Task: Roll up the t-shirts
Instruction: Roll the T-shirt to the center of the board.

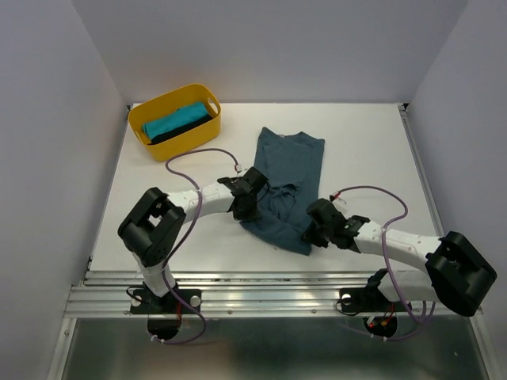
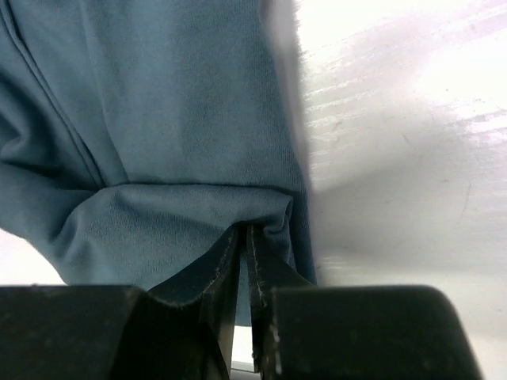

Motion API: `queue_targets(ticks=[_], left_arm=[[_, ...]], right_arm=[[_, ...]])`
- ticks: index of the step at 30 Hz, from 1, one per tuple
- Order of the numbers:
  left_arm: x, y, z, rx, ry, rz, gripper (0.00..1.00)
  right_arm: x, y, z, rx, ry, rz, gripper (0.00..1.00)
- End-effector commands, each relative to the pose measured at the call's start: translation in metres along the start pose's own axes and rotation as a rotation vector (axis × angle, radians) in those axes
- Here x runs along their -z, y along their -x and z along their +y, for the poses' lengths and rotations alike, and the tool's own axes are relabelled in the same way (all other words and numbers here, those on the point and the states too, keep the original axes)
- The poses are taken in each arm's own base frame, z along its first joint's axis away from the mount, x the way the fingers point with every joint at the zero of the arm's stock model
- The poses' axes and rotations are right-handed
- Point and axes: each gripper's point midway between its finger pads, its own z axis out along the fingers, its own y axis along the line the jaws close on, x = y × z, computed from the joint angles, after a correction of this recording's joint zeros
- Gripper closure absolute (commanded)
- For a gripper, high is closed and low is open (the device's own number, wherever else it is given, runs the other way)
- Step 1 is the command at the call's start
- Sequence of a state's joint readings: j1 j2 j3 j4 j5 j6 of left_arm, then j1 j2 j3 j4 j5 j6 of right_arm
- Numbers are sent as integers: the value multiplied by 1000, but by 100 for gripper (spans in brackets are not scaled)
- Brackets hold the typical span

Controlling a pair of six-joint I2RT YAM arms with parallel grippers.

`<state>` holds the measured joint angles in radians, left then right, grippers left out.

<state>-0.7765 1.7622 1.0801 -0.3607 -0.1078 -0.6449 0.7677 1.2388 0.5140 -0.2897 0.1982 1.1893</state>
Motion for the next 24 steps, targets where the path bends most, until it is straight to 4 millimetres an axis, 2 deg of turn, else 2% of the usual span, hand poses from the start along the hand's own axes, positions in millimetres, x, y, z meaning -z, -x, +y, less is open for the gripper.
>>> queue_targets(ticks=[1,5,7,11,13,15,17,18,21,24], left_arm=[[16,-45,44,17,104,101,100],[38,-50,45,45,55,87,100],[46,-47,42,48,34,79,100],[72,-24,31,54,-9,12,100],[81,-14,28,60,-16,-17,100],[93,-2,17,66,-64,-52,100],[98,3,1,68,-134,-58,100],[98,2,-5,67,-157,-53,100],[92,-3,-25,67,-225,-25,100],[80,-2,-27,92,-206,-24,100]], right_arm=[[4,-4,-47,90,-209,-1,85],[14,7,-39,136,-199,-27,83],[19,8,-17,151,-105,-18,79],[37,22,10,174,-7,-57,72],[46,28,17,180,7,-72,68],[54,34,31,190,42,-84,66],[56,31,40,208,69,-67,66],[59,30,52,214,99,-68,66],[53,22,69,237,109,-53,67],[38,7,83,267,111,-19,67]])
